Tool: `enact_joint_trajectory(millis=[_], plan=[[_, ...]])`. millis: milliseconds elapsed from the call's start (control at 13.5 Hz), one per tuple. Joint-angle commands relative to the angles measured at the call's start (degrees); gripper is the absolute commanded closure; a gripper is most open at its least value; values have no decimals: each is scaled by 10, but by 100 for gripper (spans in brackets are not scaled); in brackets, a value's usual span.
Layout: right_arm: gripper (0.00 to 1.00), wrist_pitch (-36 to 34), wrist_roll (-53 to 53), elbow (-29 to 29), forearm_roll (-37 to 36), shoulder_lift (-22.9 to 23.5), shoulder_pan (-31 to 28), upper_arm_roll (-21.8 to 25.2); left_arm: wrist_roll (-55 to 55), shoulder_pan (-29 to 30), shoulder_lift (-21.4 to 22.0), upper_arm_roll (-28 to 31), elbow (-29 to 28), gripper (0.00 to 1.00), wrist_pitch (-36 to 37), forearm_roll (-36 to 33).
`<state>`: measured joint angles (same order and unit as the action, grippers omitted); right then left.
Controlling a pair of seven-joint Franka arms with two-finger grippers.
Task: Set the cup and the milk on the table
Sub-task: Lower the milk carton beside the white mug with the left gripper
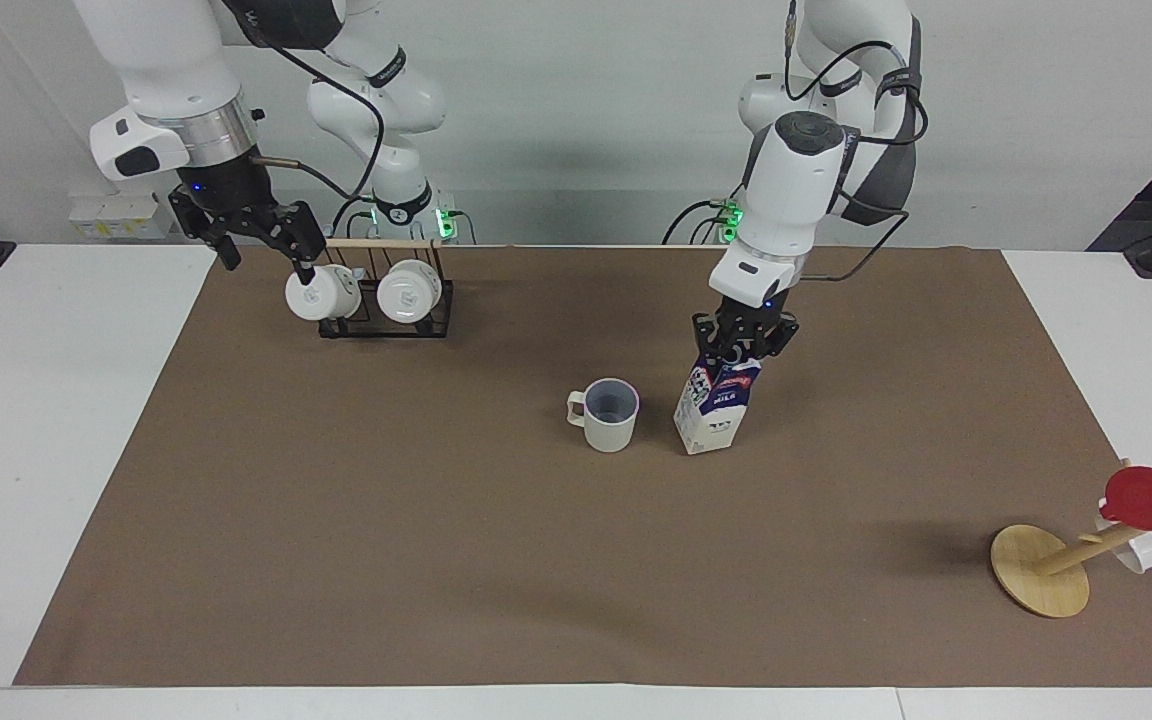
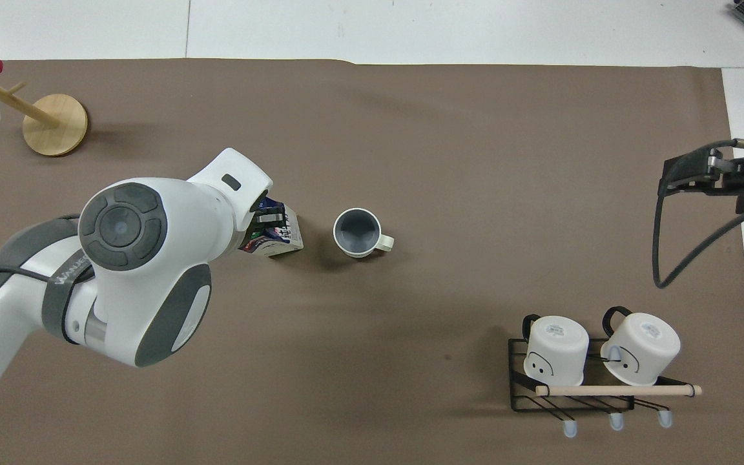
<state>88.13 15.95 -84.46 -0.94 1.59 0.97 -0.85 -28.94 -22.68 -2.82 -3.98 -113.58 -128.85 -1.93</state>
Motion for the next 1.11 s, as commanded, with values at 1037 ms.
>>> enact_joint_trajectory(millis=[1037], plan=[[0, 4, -53, -25, 17, -19, -19, 1, -5, -28, -14, 10, 7, 43, 0, -43]])
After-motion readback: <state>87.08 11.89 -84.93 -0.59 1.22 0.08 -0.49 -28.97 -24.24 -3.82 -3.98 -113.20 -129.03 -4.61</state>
